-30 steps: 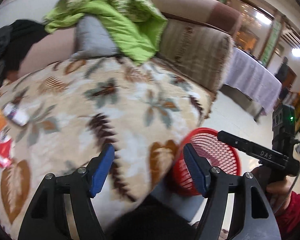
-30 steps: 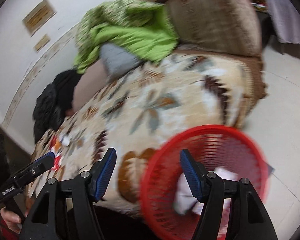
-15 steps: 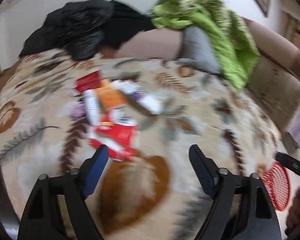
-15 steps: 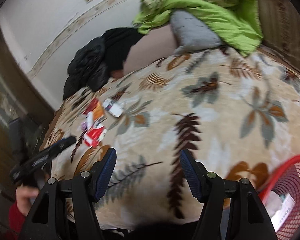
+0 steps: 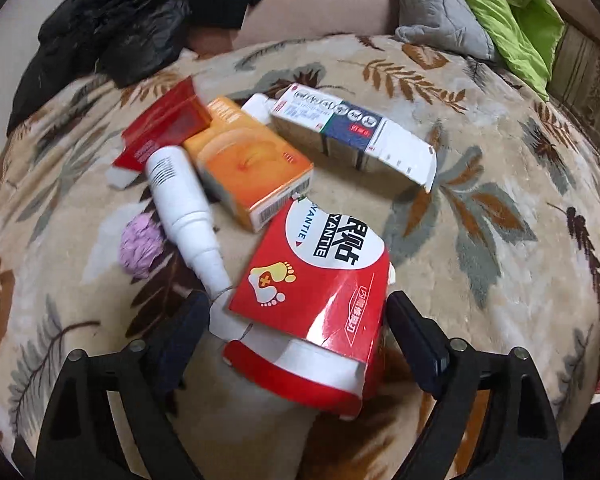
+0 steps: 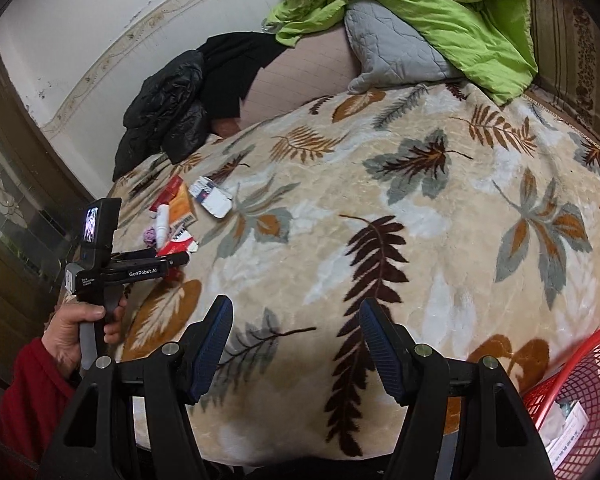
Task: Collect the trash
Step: 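Grasp the red box with the left gripper while the right grasps the white-and-blue box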
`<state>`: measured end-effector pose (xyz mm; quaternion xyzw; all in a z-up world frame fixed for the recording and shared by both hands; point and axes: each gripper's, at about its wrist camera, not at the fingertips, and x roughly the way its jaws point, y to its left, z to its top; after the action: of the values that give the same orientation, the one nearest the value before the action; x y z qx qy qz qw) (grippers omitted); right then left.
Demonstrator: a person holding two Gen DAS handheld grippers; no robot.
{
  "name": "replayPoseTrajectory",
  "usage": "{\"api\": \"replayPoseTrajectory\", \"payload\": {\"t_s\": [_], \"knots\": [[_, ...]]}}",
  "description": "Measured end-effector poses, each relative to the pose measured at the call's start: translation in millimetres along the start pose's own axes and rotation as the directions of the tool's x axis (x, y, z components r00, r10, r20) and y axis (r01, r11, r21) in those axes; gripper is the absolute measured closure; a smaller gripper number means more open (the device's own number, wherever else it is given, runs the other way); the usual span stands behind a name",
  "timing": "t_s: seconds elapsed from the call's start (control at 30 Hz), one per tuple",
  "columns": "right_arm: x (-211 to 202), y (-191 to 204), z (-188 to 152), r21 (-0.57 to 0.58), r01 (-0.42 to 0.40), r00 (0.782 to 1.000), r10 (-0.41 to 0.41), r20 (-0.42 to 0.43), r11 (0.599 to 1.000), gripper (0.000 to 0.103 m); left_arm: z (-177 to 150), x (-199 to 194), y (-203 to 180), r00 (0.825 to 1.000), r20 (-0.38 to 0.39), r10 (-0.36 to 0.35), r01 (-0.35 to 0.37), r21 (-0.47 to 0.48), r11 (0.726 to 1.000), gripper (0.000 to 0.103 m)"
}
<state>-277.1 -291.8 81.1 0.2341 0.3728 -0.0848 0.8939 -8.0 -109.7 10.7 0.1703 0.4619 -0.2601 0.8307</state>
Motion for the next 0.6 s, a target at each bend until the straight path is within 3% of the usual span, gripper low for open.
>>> {"api": "replayPoseTrajectory", "payload": {"t_s": [0.07, 0.23, 0.43, 0.6], "knots": [[3, -2, 1, 0.005, 0.001, 1.0, -0.001, -0.006, 1.0, 0.033, -1, 3, -1, 1.0, 0.015, 0.023, -0.022, -0.022, 1.0, 0.016], [10, 7, 9, -0.014, -0.016, 1.0, 0.016, -0.004, 1.0, 0.033, -3, -15, 0, 0.995, 0.088, 0.047, -0.041, -0.063, 0.997, 0.05], [32, 46, 40, -0.15, -0.049, 0.999, 0.049, -0.004, 0.987, 0.033, -17, -55, 1, 0.994, 0.11, -0.009, 0.024, -0.132, 0.991, 0.059], [83, 91, 66, -0.3, -0.082, 0.996, 0.069, -0.055, 0.95, 0.033, -50, -91, 15, 0.991, 0.126, -0.053, 0.084, -0.254, 0.964, 0.059]]}}
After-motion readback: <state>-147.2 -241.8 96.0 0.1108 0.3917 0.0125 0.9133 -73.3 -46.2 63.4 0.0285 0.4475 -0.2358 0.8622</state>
